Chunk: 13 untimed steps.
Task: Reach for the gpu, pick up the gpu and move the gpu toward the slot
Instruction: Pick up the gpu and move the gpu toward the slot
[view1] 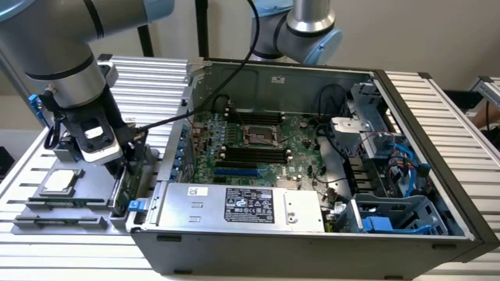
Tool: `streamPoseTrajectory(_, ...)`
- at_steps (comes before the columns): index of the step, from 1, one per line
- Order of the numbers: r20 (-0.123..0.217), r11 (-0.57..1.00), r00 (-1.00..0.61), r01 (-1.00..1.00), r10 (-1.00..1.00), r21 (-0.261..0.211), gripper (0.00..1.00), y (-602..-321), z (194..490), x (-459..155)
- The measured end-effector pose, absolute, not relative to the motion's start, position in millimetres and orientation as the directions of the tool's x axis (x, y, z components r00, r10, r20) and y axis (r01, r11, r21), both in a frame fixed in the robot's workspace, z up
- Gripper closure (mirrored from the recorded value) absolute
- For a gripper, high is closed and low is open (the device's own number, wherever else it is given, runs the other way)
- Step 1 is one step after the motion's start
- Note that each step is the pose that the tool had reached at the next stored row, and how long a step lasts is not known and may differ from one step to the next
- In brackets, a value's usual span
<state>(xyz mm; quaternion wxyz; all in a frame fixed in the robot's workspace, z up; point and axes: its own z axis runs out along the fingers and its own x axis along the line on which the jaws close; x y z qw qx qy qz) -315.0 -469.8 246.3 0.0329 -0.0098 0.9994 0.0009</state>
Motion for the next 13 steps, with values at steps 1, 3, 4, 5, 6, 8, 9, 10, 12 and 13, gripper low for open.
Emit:
streamPoseTrajectory(1, -0.066, 1.0, -0.998, -0.02, -0.02, 0.0, 0.58, -469.7, 245.6, -315.0)
streamPoseTrajectory(3, -0.066, 1.0, -0.998, -0.02, -0.02, -0.006, 0.58, -469.7, 244.6, -315.0)
streamPoseTrajectory(4, -0.065, 1.0, -0.998, -0.02, -0.02, -0.008, 0.58, -469.7, 244.1, -314.9)
streamPoseTrajectory(5, -0.065, 1.0, -0.998, -0.02, -0.02, -0.011, 0.58, -469.7, 243.5, -314.6)
streamPoseTrajectory(6, -0.065, 1.0, -0.998, -0.02, -0.02, -0.012, 0.58, -469.6, 242.9, -314.3)
streamPoseTrajectory(8, -0.065, 1.0, -0.998, -0.02, -0.02, -0.014, 0.58, -469.6, 241.8, -313.4)
streamPoseTrajectory(9, -0.065, 1.0, -0.998, -0.019, -0.02, -0.014, 0.58, -469.6, 241.6, -313.3)
streamPoseTrajectory(10, -0.065, 1.0, -0.998, -0.019, -0.02, -0.014, 0.58, -469.6, 241.6, -313.3)
streamPoseTrajectory(12, -0.065, 1.0, -0.998, -0.02, -0.02, -0.014, 0.58, -469.7, 241.5, -313.2)
streamPoseTrajectory(13, -0.065, 1.0, -0.998, -0.02, -0.02, -0.014, 0.58, -469.8, 241.4, -313.2)
